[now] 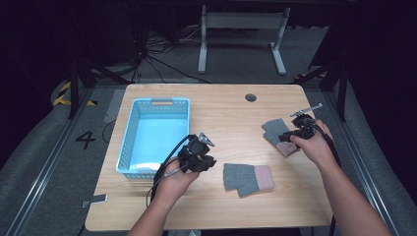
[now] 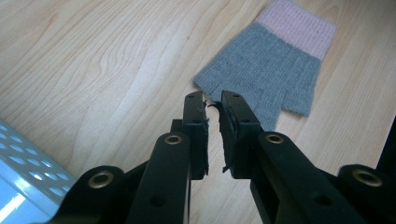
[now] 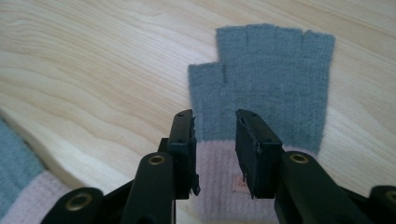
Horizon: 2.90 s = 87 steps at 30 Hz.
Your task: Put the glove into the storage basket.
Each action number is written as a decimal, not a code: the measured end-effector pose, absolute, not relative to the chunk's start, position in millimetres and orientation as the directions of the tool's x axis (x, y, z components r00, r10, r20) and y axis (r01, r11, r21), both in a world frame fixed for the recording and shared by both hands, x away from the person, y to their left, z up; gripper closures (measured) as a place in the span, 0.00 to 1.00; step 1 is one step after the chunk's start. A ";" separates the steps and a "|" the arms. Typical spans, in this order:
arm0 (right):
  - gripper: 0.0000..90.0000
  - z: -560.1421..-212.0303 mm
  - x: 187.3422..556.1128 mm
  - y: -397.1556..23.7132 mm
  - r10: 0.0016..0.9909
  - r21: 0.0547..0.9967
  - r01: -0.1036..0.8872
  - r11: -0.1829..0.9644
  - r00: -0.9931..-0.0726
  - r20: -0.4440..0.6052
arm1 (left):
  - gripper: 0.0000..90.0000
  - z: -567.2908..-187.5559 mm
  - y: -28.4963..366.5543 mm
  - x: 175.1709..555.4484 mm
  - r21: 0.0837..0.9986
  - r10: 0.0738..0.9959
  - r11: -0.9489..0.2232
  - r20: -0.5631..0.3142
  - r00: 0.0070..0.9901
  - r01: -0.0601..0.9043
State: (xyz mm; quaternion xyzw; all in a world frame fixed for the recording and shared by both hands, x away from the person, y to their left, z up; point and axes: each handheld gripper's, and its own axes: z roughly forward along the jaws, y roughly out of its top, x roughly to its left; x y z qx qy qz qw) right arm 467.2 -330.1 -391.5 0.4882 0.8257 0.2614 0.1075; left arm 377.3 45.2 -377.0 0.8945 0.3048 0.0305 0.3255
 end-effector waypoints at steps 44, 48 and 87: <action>0.95 -416.6 501.7 -336.6 0.918 0.474 0.812 0.340 -0.397 0.022 | 0.88 -376.6 44.3 377.7 0.604 0.555 -0.600 -0.157 0.817 0.524; 0.95 -407.6 495.4 -339.5 0.916 0.500 0.800 0.332 -0.399 0.031 | 0.88 -375.9 43.8 377.7 0.604 0.553 -0.602 -0.157 0.818 0.522; 0.94 -338.5 409.4 -286.4 0.698 0.555 0.595 0.581 -0.715 0.036 | 0.88 -370.3 47.4 375.0 0.614 0.554 -0.591 -0.162 0.817 0.522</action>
